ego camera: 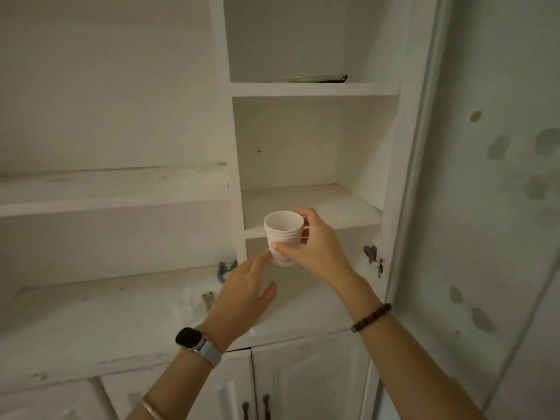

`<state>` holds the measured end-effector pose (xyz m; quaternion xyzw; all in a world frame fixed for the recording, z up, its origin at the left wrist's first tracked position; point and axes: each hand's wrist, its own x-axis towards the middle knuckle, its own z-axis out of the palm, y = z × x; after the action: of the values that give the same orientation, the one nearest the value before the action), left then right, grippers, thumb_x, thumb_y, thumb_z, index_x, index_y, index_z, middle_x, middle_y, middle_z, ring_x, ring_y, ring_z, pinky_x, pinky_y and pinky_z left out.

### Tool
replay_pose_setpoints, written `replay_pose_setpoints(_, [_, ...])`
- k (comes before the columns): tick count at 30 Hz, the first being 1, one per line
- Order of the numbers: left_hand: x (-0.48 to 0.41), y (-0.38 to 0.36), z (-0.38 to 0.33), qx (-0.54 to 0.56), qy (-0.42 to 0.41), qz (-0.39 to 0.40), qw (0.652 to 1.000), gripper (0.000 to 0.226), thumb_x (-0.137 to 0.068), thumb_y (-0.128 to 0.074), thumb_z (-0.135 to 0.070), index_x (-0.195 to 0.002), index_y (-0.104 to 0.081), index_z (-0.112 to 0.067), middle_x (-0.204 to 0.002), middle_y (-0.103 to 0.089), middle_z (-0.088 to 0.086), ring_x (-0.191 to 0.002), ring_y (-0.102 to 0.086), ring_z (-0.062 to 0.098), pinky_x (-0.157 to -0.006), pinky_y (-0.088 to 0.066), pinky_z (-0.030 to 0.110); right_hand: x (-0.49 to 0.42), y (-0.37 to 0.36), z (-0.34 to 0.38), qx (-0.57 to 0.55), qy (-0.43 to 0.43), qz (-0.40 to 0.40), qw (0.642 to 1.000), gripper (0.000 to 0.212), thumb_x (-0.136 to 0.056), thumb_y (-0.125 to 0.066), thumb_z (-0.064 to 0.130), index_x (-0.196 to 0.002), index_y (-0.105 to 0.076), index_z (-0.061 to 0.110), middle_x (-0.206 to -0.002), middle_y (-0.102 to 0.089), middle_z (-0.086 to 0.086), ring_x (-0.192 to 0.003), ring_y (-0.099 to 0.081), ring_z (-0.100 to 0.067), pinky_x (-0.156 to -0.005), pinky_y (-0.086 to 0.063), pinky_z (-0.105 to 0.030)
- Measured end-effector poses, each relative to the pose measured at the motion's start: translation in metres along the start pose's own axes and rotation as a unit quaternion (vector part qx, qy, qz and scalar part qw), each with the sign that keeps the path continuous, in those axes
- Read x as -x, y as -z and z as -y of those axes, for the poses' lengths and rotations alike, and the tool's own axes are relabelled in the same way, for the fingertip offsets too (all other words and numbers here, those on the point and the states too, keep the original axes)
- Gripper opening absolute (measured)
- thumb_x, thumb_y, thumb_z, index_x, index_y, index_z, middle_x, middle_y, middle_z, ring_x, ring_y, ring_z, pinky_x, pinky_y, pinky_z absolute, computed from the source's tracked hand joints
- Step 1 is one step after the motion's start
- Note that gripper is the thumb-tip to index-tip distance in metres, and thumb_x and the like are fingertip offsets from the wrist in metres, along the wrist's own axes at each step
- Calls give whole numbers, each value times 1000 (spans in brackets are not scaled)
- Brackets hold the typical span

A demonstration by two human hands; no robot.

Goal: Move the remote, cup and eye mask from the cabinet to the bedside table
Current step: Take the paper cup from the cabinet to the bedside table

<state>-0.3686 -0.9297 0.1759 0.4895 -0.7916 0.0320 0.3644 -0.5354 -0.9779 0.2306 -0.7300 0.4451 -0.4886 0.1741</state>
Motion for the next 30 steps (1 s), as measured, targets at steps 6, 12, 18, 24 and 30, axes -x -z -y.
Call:
replay_pose_setpoints(6, [90,-5,-25,29,90,-9,995,54,-91,-57,-24,-139,-38,-13,-135,-51,5,-122,-48,18,-102,-36,24,72,-21,6,-20,3,75,997,72,-66,-84,37,-126,-46,25,-119,-57,5,-106,-57,-14,-91,-53,-35])
replay_pose_setpoints(12, [193,0,-46,-3,187,-6,982,54,-91,-56,-26,-140,-35,-16,-135,-50,5,-122,-50,17,-101,-36,23,151,-57,19,-49,7,159,986,75,-66,-83,39,-129,-44,28,-121,-56,6,-107,-55,-12,-92,-52,-34])
replay_pose_setpoints(18, [282,29,-61,-38,280,-10,959,51,-93,-55,-23,-140,-36,-13,-137,-49,5,-123,-49,18,-102,-34,23,220,-107,47,-88,16,240,967,76,-67,-83,41,-128,-40,30,-119,-53,13,-105,-54,-8,-91,-51,-28])
replay_pose_setpoints(24, [375,65,-65,-48,366,-14,929,60,-92,-55,-17,-145,-27,-20,-145,-41,2,-126,-47,18,-104,-40,31,285,-158,92,-136,48,310,940,73,-69,-83,40,-128,-41,30,-122,-54,10,-109,-54,-9,-94,-52,-33])
replay_pose_setpoints(30, [481,107,-79,-47,468,-32,882,70,-93,-53,-17,-150,-12,-22,-152,-30,0,-131,-41,15,-97,-29,15,360,-214,158,-164,82,392,902,72,-69,-83,41,-127,-42,30,-122,-54,13,-108,-54,-4,-94,-48,-23])
